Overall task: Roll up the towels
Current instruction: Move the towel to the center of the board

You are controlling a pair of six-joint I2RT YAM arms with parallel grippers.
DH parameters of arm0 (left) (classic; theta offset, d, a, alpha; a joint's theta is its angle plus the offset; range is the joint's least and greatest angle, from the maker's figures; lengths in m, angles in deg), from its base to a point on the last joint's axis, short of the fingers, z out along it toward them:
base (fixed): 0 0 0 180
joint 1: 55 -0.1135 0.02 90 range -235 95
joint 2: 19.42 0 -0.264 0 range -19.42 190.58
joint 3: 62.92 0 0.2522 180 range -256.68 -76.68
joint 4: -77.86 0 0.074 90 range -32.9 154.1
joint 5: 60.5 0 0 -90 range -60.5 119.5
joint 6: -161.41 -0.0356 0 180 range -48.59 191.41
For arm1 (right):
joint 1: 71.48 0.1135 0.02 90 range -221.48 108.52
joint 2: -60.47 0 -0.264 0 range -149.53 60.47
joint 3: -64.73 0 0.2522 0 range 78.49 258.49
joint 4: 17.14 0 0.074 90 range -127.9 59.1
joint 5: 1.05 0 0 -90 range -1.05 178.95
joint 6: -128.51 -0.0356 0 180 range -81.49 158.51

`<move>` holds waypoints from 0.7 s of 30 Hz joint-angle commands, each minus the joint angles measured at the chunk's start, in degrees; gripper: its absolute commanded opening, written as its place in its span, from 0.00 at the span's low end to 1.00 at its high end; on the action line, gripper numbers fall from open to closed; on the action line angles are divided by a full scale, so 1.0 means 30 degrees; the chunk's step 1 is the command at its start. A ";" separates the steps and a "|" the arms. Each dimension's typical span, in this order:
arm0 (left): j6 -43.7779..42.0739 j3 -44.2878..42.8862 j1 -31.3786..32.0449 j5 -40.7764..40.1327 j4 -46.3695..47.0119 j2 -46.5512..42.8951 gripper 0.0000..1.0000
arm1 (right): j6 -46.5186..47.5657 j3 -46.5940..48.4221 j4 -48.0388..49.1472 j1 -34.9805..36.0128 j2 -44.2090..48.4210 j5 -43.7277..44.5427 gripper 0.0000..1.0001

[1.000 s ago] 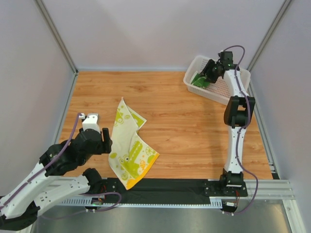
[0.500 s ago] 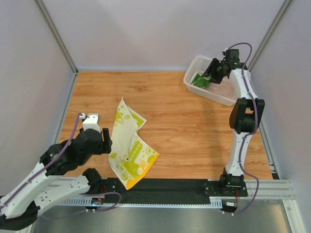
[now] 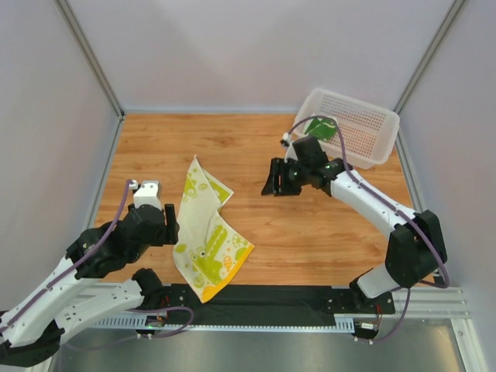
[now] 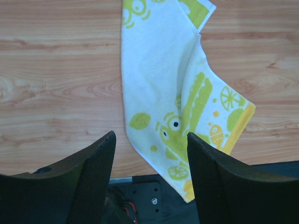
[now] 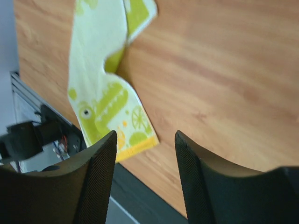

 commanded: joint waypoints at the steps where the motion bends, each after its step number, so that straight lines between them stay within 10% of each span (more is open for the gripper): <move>1: 0.0105 -0.0037 -0.0112 -0.0307 -0.0059 -0.0227 0.69 | -0.1243 -0.2306 0.0433 0.1394 0.0063 0.0804 0.54; 21: 0.0076 -0.0007 -0.0112 -0.0189 0.0059 -0.1135 0.69 | -0.3385 -0.3600 0.1164 0.8488 -0.4710 0.3502 0.50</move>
